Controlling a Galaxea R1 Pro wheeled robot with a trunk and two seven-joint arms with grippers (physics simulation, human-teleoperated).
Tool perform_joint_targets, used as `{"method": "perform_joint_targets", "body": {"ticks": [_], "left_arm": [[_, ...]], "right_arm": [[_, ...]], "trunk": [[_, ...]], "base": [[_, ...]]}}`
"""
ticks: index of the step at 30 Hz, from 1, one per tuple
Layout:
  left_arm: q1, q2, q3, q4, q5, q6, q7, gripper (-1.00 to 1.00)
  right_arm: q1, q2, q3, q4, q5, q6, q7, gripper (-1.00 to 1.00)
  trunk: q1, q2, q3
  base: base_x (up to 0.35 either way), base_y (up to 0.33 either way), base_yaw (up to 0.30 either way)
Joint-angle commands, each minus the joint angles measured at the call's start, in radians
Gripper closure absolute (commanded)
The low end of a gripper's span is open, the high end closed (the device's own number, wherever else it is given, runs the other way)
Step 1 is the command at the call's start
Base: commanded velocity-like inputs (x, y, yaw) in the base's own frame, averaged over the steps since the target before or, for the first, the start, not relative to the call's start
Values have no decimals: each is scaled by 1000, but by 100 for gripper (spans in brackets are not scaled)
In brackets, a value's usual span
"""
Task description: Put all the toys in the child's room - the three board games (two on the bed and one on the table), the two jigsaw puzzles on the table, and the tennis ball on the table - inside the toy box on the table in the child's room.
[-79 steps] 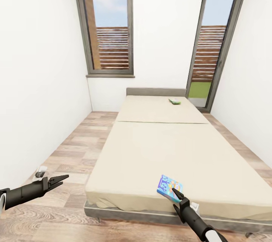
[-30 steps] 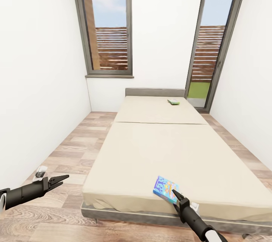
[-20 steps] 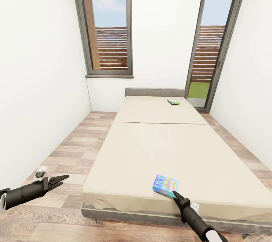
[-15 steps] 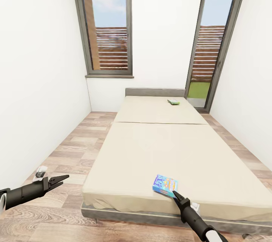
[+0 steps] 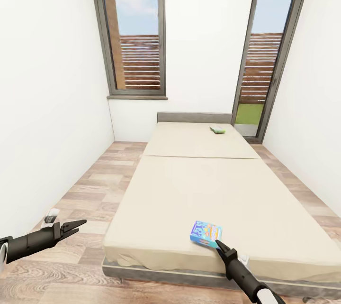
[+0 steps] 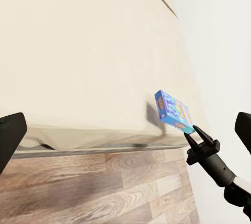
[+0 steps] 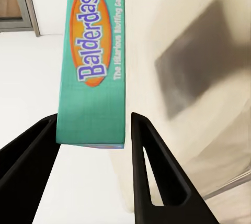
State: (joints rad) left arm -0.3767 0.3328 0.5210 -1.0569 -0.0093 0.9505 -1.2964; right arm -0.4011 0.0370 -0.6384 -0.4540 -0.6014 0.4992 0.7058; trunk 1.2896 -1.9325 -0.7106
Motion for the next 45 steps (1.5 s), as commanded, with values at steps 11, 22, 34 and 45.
{"method": "perform_joint_targets", "body": {"ticks": [11, 22, 34, 45], "left_arm": [[-1, 0, 2, 0, -3, 8, -4, -100], [-2, 0, 1, 0, -4, 6, -3, -100], [-2, -1, 0, 0, -10, 2, 4, -100], [-2, 3, 2, 0, -5, 4, -3, -100]], "right_arm": [[-7, -1, -2, -12, 2, 76, -8, 100], [-7, -1, 231, -87, 4, 84, 33, 100], [-9, 3, 385, -112, 0, 76, 45, 100], [-7, 5, 420, -300, 3, 196, 35, 100]], "trunk": [[-42, 77, 34], [-85, 154, 68], [-131, 238, 106], [-173, 315, 140]], "base": [[0, 0, 0], [0, 0, 0], [0, 0, 0], [0, 0, 0]]}}
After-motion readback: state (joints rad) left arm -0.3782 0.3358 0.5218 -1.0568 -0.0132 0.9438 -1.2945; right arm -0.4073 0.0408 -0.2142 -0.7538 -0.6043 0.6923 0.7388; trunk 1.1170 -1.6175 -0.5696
